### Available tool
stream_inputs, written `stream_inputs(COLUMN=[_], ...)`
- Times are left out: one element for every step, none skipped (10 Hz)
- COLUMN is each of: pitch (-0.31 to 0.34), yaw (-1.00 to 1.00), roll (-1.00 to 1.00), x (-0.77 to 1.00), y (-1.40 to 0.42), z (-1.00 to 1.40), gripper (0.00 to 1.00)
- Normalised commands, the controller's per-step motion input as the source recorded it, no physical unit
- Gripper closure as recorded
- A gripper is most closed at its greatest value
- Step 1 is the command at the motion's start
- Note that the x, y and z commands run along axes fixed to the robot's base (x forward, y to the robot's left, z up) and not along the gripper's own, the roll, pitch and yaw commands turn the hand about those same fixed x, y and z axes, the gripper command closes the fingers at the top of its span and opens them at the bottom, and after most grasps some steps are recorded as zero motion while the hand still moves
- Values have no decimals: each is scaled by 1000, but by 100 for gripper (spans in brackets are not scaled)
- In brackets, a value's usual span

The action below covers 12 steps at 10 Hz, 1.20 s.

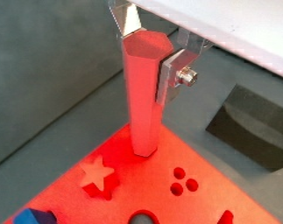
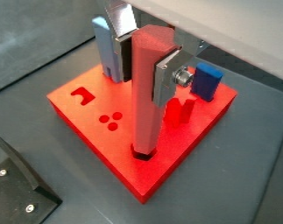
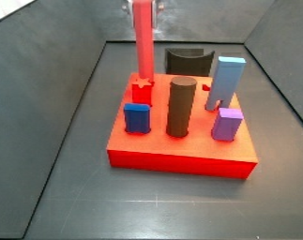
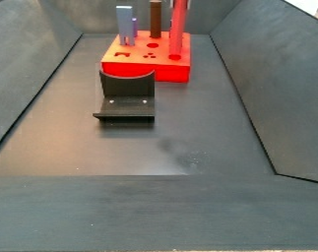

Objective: Pick up the hexagon object. Move up. Move to above the board. Insert the hexagon object.
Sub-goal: Insert the hexagon object.

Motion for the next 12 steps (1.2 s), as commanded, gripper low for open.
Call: stream_inputs(pitch=[16, 26, 29, 36, 57, 63, 14, 0, 1, 0, -19, 0], yaw=[-49, -43, -29, -6, 0, 0, 0, 151, 117, 17, 0, 0], roll=[0, 0, 0, 0, 26, 56, 69, 96, 86, 29, 0, -43], x=[80, 3, 0, -6, -6, 0, -57, -126, -74, 0, 71, 143], y=[31, 94, 117, 120, 123, 66, 0, -146, -174, -160, 0, 0], z=[-229, -89, 0, 0, 0, -66, -177, -209, -169, -186, -549, -766], gripper=[100, 100, 100, 100, 100, 100, 100, 100, 100, 100, 100, 100])
